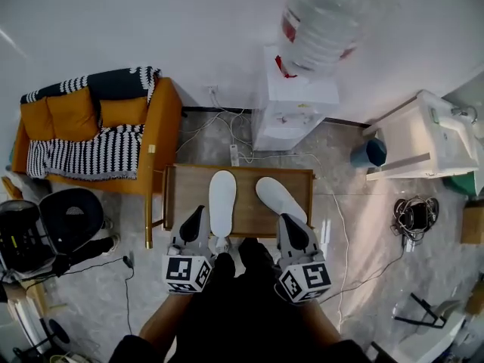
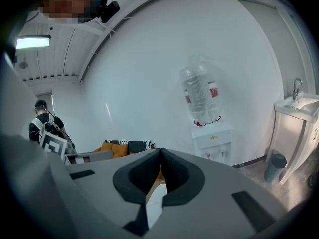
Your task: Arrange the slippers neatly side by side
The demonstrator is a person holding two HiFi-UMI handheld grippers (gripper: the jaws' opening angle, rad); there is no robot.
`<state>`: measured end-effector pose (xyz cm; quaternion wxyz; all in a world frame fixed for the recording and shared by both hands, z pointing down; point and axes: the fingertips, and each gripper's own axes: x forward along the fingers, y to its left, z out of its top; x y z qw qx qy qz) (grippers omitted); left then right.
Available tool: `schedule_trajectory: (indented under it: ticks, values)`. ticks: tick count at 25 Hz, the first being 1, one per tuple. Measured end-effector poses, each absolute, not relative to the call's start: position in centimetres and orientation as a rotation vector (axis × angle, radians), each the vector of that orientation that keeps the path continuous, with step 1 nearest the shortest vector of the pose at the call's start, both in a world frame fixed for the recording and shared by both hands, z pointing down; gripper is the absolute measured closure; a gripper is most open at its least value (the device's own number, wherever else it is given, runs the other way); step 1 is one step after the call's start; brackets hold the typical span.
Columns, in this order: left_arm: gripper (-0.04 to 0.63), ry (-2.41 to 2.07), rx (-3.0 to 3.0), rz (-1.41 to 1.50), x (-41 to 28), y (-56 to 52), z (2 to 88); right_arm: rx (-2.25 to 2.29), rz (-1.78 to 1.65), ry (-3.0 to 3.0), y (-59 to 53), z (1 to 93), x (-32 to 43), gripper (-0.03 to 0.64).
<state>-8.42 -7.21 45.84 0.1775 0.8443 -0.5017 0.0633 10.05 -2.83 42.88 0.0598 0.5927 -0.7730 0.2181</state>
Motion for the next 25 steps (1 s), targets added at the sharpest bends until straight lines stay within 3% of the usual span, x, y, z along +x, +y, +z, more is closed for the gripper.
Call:
schedule_trajectory:
  ticks: [8,25]
  values:
    - [0.578,-1.345,2.489,0.075,-5.1,-4.5,39.5,1.811,0.677,-2.273,-2.6,45.2,11.4,0.604]
    - [0.578,-1.372,2.539,0.116,-3.7,-5.7,39.3,1.643,0.692,-2.129,-4.4,51.7,14.8,0.601]
